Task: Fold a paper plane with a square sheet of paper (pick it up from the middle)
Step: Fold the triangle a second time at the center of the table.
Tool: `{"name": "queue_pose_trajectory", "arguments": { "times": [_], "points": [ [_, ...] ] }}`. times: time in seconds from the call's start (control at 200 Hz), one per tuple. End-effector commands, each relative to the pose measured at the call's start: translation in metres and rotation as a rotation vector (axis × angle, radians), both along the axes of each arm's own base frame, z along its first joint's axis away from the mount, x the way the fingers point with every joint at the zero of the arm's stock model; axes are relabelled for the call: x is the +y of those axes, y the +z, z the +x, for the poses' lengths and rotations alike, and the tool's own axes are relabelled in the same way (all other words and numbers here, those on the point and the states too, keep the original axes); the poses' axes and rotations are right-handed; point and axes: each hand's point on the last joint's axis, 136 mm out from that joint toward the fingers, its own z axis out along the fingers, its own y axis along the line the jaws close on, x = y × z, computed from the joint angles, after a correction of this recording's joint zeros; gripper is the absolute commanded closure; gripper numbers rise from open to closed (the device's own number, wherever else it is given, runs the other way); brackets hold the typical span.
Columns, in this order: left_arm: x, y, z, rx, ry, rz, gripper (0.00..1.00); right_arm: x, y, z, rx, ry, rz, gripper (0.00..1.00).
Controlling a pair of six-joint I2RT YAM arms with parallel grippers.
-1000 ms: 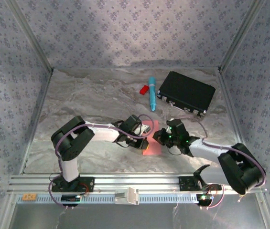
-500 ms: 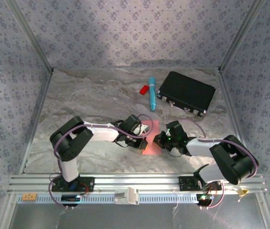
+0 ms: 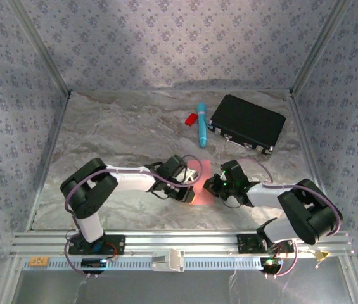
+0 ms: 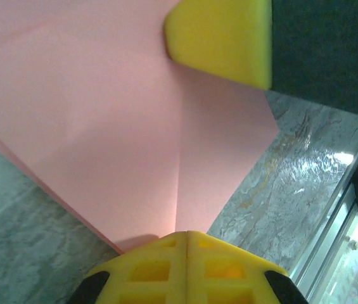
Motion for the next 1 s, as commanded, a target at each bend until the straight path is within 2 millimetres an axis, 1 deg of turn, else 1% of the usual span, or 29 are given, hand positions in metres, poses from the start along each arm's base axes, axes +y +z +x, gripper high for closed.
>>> {"name": "queue_pose_trajectory", "arguments": {
  "times": [0.0, 0.06, 0.165, 0.265, 0.345, 0.435, 0.485, 0.575, 0.655, 0.824, 0.904, 0.994],
  "points": [
    [0.002, -0.007, -0.007, 0.026, -0.011, 0.003, 0.98, -0.018, -0.023, -0.010, 0.073, -0.046, -0.084, 1.00],
    [0.008, -0.017, -0.007, 0.034, 0.007, 0.042, 0.99, -0.018, -0.023, -0.010, 0.071, -0.045, -0.081, 1.00],
    [0.016, -0.031, -0.012, 0.060, 0.032, 0.073, 1.00, -0.014, -0.015, -0.006, 0.046, -0.034, -0.062, 1.00],
    [0.023, -0.041, -0.018, 0.090, 0.053, 0.087, 1.00, -0.007, -0.001, 0.000, 0.003, -0.012, -0.031, 1.00],
    [0.026, -0.044, -0.021, 0.100, 0.060, 0.091, 1.00, 0.000, 0.011, 0.004, -0.030, 0.002, 0.003, 1.00],
    [0.029, -0.045, -0.021, 0.096, 0.065, 0.099, 1.00, 0.011, 0.025, 0.004, -0.064, 0.034, 0.038, 1.00],
    [0.029, -0.045, -0.020, 0.093, 0.068, 0.101, 1.00, 0.016, 0.030, 0.001, -0.072, 0.051, 0.041, 1.00],
    [0.028, -0.044, -0.019, 0.087, 0.068, 0.100, 1.00, 0.025, 0.031, -0.006, -0.072, 0.079, 0.037, 1.00],
    [0.027, -0.044, -0.018, 0.086, 0.069, 0.100, 1.00, 0.032, 0.025, -0.014, -0.055, 0.098, 0.024, 1.00],
    [0.025, -0.042, -0.016, 0.081, 0.071, 0.097, 1.00, 0.039, -0.002, -0.032, 0.019, 0.125, 0.009, 1.00],
    [0.026, -0.042, -0.015, 0.080, 0.073, 0.099, 1.00, 0.035, -0.016, -0.036, 0.055, 0.121, -0.018, 1.00],
    [0.028, -0.043, -0.016, 0.081, 0.072, 0.105, 1.00, 0.025, -0.026, -0.035, 0.076, 0.087, -0.048, 1.00]
  ]
}}
